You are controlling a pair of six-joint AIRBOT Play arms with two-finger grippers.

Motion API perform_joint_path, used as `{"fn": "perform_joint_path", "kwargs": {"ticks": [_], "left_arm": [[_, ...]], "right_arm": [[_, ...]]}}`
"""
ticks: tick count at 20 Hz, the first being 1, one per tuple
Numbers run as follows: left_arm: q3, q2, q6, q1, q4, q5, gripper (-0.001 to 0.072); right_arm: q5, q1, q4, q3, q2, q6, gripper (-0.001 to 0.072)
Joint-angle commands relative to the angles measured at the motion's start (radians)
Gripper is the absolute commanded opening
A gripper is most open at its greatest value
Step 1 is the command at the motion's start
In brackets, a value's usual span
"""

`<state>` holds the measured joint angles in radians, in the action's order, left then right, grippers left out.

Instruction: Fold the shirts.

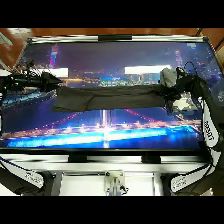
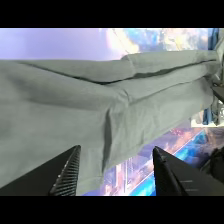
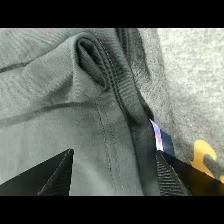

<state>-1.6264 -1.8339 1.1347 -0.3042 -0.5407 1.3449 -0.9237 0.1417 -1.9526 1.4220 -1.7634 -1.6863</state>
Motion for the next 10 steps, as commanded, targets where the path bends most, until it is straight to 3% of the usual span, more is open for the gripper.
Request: {"fn": "perform_joint_path", "kwargs": {"ticks": [1, 5, 6, 9, 10], "left_arm": [[-0.001, 0.000, -0.008, 0.005, 0.011, 0.002, 0.0541], [-0.001, 0.001, -0.007, 0.006, 0.014, 0.002, 0.0542], [-0.001, 0.001, -0.007, 0.006, 0.021, 0.002, 0.0541], [-0.001, 0.001, -0.008, 0.006, 0.048, 0.001, 0.0540], [-0.001, 0.002, -0.008, 0.006, 0.056, 0.001, 0.0540]], "right_arm": [[0.014, -0.004, -0.001, 0.000, -0.012, 0.003, 0.0629], [0.000, -0.044, -0.006, 0.000, -0.033, -0.014, 0.0623], [0.000, -0.057, -0.005, 0.000, -0.033, -0.032, 0.0552], [-0.001, -0.064, -0.014, 0.000, -0.028, -0.035, 0.0167], [0.000, -0.064, -0.013, 0.000, -0.018, -0.035, 0.0074]]}}
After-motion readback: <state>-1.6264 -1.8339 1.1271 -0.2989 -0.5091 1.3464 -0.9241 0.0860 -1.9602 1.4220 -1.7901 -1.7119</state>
